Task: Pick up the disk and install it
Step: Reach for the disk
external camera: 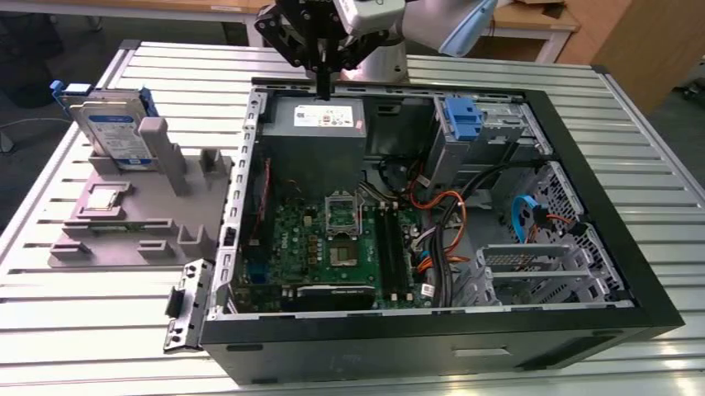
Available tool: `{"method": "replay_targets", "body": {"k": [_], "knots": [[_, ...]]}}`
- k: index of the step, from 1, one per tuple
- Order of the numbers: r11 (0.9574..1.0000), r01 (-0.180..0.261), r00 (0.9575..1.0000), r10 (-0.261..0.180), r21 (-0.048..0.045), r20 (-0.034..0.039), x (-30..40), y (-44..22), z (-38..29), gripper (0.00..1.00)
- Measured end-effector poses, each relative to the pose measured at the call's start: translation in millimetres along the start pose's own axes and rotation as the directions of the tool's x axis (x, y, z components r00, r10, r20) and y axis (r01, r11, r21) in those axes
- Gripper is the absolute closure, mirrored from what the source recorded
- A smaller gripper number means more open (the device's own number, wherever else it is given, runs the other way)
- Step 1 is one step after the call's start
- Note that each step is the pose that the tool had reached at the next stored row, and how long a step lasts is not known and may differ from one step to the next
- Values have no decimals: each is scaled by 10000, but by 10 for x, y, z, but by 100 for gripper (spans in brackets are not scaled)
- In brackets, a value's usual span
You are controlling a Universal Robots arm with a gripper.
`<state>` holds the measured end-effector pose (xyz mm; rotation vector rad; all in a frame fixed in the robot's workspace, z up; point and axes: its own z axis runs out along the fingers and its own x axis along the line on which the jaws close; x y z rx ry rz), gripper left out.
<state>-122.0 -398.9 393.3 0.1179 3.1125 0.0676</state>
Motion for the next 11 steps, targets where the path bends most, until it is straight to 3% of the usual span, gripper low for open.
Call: {"method": "replay_targets", "body": {"k": [11], "knots": [[10000,-1,10000,1,0,1,141,-11,0,89]]}}
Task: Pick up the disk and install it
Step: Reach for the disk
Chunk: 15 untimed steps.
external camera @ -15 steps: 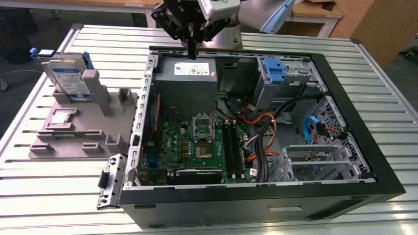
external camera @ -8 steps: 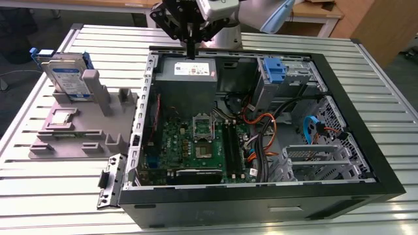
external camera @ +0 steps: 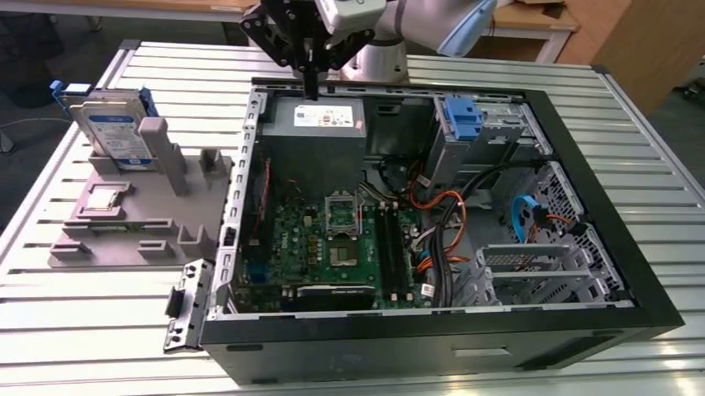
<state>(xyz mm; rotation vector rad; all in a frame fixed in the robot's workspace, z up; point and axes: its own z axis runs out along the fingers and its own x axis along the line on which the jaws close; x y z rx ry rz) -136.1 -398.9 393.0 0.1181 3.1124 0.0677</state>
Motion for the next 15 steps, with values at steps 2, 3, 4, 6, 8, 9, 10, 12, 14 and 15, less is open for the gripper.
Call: {"method": "replay_targets", "body": {"k": [2,3,4,6,8,9,10,12,14,15], "knots": [[10000,1,10000,-1,0,1,33,-3,0,89],[10000,0,10000,0,1,1,50,-4,-1,89],[10000,1,10000,-1,0,1,66,-5,-1,89],[10000,2,10000,-2,0,3,102,-8,-1,89],[10000,0,10000,0,0,5,139,-10,-1,89],[10000,0,10000,0,0,6,156,-12,-1,89],[10000,0,10000,0,-1,7,172,-13,-2,89],[10000,1,10000,-1,-1,9,203,-16,-2,89],[10000,1,10000,-1,-1,10,227,-17,-3,89],[10000,2,10000,-2,-1,10,237,-18,-3,89]]}}
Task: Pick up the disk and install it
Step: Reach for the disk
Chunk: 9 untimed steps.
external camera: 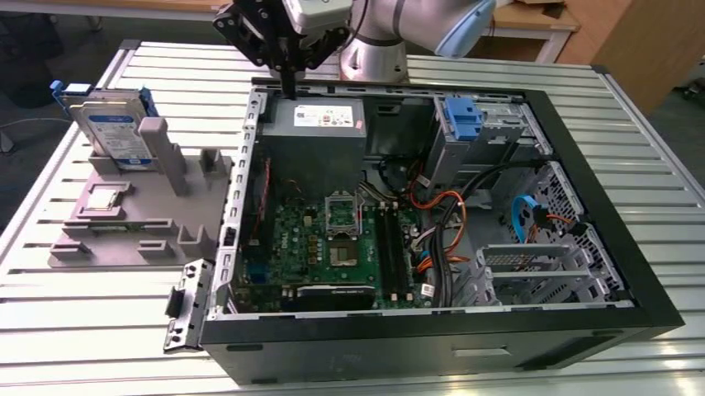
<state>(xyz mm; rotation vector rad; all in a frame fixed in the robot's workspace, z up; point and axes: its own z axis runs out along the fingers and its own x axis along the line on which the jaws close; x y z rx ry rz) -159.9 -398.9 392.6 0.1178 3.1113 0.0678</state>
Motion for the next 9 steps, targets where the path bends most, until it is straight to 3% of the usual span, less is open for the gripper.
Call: {"method": "replay_targets", "body": {"k": [9], "knots": [[10000,-1,10000,1,1,0,38,-3,-1,89]]}}
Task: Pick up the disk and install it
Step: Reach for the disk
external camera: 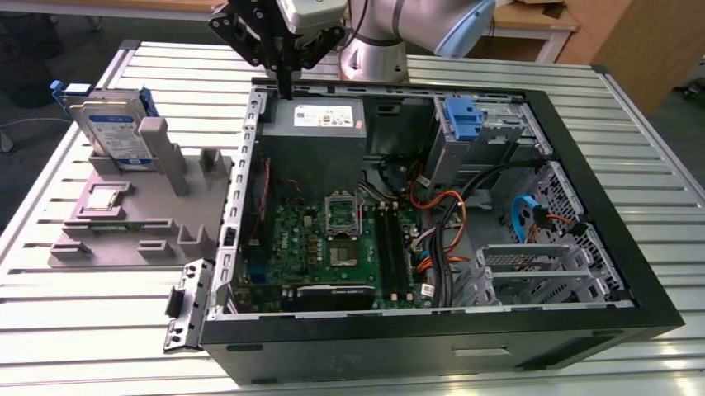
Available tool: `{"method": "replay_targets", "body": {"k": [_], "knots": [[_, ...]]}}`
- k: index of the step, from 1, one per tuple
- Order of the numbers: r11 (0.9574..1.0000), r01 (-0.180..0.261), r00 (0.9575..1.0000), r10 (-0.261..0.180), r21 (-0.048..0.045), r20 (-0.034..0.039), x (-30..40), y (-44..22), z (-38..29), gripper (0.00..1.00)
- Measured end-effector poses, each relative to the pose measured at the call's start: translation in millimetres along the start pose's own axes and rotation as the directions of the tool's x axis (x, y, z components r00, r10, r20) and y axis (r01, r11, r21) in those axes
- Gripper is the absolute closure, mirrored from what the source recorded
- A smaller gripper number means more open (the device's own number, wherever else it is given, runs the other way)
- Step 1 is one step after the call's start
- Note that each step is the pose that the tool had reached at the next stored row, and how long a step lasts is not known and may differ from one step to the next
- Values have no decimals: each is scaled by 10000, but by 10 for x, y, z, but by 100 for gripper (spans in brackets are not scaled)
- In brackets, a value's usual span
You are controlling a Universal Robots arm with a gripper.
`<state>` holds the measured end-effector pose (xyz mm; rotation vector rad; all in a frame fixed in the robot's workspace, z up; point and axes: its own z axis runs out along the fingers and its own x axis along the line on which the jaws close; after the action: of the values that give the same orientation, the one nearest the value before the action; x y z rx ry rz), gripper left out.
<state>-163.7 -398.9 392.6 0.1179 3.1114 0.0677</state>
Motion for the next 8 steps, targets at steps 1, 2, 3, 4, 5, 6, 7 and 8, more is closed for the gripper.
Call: {"method": "replay_targets", "body": {"k": [1,2,3,4,5,6,7,8], "knots": [[10000,1,10000,-1,0,0,0,0,0,89],[10000,0,10000,0,0,0,0,0,0,89],[10000,0,10000,0,0,0,1,0,0,89],[10000,-2,10000,2,-1,1,8,-1,0,89],[10000,-2,10000,2,0,0,16,-2,0,89],[10000,0,10000,0,1,0,25,-2,-1,89],[10000,-1,10000,1,0,0,36,-3,0,89],[10000,-1,10000,1,0,0,48,-4,0,89]]}}
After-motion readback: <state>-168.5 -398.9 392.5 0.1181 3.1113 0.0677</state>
